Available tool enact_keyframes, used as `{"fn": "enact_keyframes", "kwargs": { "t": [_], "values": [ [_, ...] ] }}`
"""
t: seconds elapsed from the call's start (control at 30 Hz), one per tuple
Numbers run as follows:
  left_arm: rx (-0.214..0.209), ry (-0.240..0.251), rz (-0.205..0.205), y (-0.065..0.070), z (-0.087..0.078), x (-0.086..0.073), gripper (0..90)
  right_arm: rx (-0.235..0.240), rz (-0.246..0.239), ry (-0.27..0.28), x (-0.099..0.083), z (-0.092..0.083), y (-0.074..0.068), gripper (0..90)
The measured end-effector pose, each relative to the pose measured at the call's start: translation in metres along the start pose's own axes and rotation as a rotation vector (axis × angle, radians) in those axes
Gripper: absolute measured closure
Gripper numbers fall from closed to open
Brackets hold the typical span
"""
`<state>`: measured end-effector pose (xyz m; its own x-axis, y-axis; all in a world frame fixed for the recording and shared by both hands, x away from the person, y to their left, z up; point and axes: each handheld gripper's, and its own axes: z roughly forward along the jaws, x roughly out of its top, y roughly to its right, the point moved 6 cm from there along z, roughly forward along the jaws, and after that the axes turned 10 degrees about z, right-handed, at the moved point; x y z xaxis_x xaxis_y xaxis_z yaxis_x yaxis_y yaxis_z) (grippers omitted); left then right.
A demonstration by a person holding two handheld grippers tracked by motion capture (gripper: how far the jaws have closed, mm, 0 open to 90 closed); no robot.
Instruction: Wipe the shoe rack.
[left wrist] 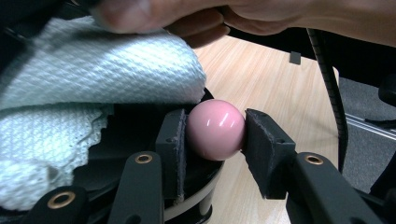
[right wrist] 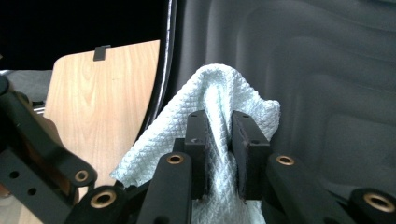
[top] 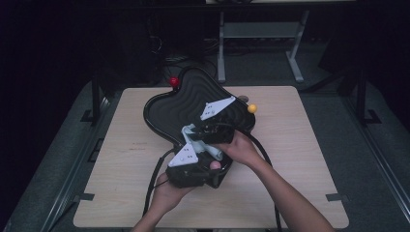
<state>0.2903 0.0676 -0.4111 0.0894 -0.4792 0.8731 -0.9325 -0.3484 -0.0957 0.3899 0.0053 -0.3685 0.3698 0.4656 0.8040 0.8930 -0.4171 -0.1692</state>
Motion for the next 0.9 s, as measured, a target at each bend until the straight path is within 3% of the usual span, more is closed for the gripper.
{"fn": "enact_keyframes", "kwargs": {
  "t": [0.03, 0.1, 0.13, 0.17, 0.27, 0.33, 0.5, 0.67, 0.83, 0.9],
  "values": [
    [0.002, 0.003, -0.001, 0.0, 0.0, 0.0, 60.1, -0.042, 0.012, 0.006, 0.001, -0.001, 0.008, 77.7],
    [0.003, 0.003, 0.002, 0.0, 0.0, 0.0, 60.1, -0.079, 0.052, 0.017, 0.003, -0.004, 0.022, 77.8],
    [0.002, 0.002, 0.001, 0.0, 0.0, 0.0, 60.1, -0.069, 0.071, 0.022, 0.003, -0.004, 0.024, 77.7],
    [0.002, 0.002, 0.001, 0.0, 0.0, 0.0, 60.1, -0.067, 0.07, 0.021, 0.004, -0.004, 0.023, 77.7],
    [-0.002, 0.0, -0.002, 0.0, 0.0, 0.0, 60.0, 0.007, 0.017, 0.017, 0.007, 0.004, 0.002, 77.5],
    [-0.001, 0.004, 0.0, 0.0, 0.0, 0.0, 60.1, 0.017, -0.009, 0.01, 0.011, 0.007, -0.005, 77.6],
    [0.004, 0.005, 0.004, 0.0, 0.0, 0.0, 60.1, -0.038, 0.063, 0.034, 0.013, 0.003, 0.018, 77.7],
    [0.001, 0.005, 0.002, 0.0, 0.0, 0.0, 60.0, 0.025, -0.005, 0.021, 0.012, 0.009, -0.006, 77.5],
    [0.006, 0.005, 0.006, 0.0, 0.0, 0.0, 60.0, -0.031, 0.037, 0.045, 0.017, 0.006, 0.013, 77.6],
    [0.006, 0.007, 0.003, 0.0, 0.0, 0.0, 60.0, -0.036, 0.036, 0.043, 0.018, 0.007, 0.012, 77.6]
  ]
}}
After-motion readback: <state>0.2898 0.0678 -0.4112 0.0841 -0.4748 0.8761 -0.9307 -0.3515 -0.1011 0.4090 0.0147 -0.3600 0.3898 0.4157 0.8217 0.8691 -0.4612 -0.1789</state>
